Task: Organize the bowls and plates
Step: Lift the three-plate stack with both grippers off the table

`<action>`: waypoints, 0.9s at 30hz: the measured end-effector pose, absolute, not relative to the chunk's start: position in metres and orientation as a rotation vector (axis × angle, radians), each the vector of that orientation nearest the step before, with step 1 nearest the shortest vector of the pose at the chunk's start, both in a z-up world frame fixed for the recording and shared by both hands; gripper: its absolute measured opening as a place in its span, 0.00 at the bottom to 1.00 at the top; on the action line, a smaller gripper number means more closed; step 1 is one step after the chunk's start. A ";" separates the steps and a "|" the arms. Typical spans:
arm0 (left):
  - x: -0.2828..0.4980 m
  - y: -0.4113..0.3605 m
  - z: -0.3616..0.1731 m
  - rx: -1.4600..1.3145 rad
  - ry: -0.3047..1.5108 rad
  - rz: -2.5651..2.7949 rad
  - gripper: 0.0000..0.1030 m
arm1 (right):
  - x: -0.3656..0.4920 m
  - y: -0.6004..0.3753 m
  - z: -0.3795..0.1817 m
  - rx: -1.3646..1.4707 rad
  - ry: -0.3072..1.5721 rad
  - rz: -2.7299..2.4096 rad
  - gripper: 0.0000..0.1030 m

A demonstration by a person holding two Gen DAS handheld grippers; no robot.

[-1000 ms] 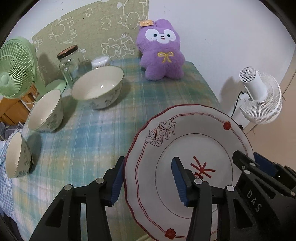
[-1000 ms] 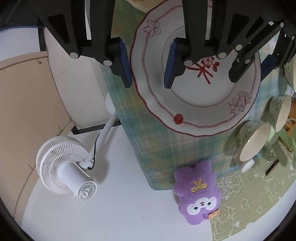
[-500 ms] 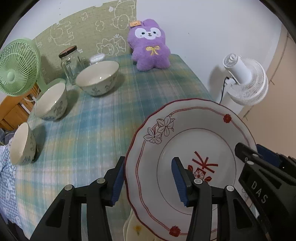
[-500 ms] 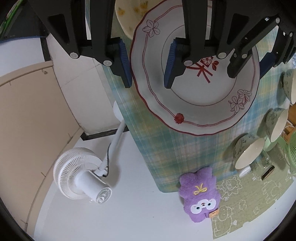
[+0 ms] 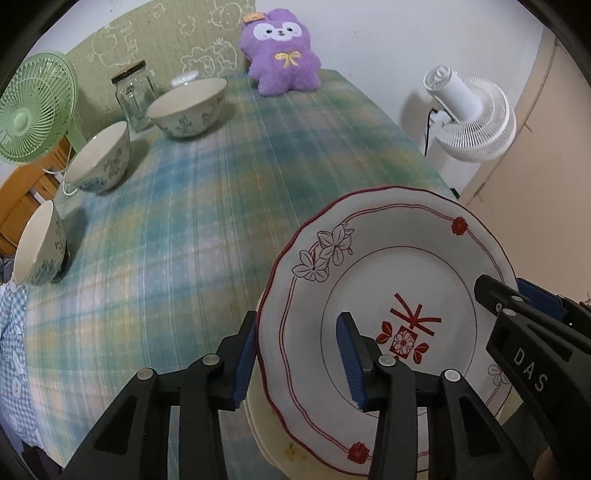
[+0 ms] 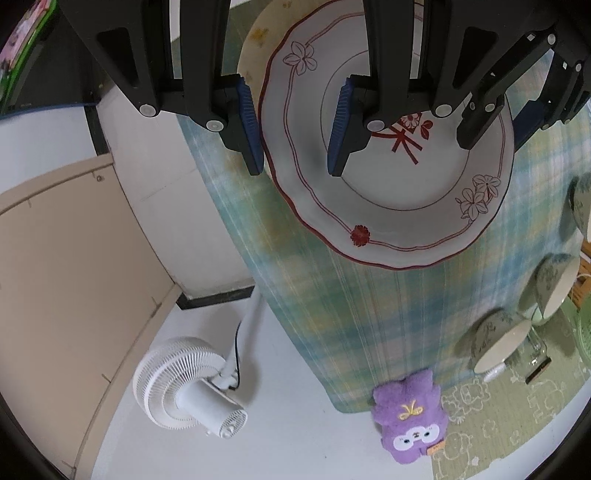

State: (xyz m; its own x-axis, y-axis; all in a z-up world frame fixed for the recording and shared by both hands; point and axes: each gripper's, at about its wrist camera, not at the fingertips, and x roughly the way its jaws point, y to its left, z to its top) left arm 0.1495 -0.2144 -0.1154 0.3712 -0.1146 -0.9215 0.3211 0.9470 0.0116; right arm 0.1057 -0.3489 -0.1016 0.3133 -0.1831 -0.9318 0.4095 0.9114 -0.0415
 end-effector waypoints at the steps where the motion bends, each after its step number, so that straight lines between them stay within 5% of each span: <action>1: 0.148 -0.214 -0.116 0.206 1.160 -0.284 0.39 | 0.103 -0.348 -0.104 0.218 1.198 -0.397 0.38; 27: 0.125 -0.233 -0.125 0.404 1.100 -0.268 0.42 | 0.094 -0.336 -0.120 0.125 1.271 -0.461 0.39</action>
